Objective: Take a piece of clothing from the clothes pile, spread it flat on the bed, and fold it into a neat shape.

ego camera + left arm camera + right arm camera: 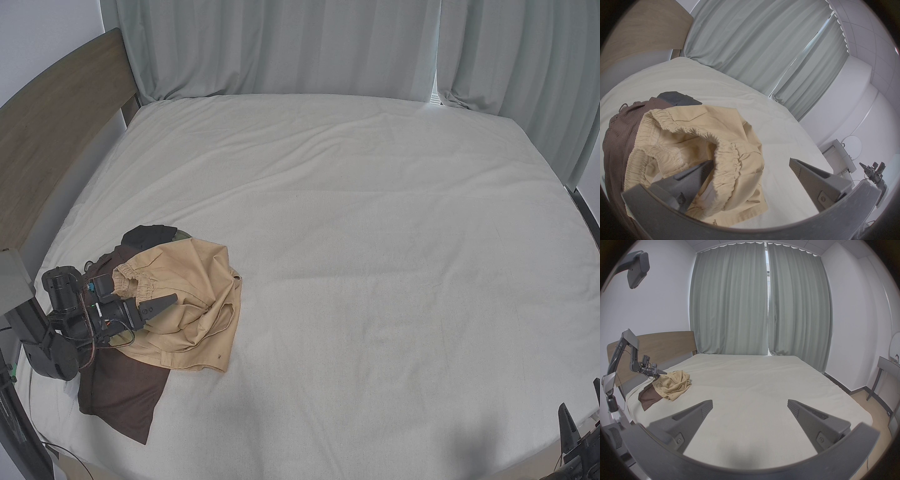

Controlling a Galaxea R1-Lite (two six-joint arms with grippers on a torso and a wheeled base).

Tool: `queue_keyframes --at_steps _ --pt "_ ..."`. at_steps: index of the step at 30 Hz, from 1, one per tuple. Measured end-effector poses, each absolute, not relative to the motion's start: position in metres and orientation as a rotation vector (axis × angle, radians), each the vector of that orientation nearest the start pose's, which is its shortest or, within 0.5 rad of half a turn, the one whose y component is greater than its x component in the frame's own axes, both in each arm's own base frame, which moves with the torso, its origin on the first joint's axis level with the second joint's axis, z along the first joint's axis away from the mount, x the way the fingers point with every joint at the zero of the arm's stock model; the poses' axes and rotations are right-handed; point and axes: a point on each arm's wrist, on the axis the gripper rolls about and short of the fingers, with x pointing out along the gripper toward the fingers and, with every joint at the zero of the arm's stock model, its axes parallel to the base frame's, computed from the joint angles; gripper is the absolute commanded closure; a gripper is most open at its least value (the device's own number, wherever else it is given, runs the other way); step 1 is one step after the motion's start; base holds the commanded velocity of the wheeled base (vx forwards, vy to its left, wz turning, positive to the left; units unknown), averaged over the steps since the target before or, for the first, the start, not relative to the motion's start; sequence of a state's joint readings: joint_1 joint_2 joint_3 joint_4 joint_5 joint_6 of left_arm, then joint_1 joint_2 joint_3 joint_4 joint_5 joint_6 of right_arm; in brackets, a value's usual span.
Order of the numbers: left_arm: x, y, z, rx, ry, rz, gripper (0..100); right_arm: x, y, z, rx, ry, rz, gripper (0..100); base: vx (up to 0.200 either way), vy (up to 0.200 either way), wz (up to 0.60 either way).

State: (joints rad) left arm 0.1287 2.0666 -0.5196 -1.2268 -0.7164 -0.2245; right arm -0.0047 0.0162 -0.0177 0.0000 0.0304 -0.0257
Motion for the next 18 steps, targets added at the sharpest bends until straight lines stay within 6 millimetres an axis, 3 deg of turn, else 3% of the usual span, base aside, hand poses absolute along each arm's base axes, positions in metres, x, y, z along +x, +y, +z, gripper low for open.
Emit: queue_keyframes --at_steps 7,8,18 --pt "0.318 0.026 0.056 -0.342 0.337 -0.549 0 -0.023 0.001 0.081 -0.026 -0.002 0.026 0 0.0 0.0 0.0" --pt "0.319 0.026 0.055 -0.342 0.337 -0.549 100 -0.023 0.001 0.081 -0.025 -0.002 0.026 0 0.0 0.0 0.0" --pt "0.32 0.026 0.05 -0.35 0.353 -0.549 100 -0.023 0.001 0.081 -0.026 -0.002 0.025 0 0.0 0.0 0.0"
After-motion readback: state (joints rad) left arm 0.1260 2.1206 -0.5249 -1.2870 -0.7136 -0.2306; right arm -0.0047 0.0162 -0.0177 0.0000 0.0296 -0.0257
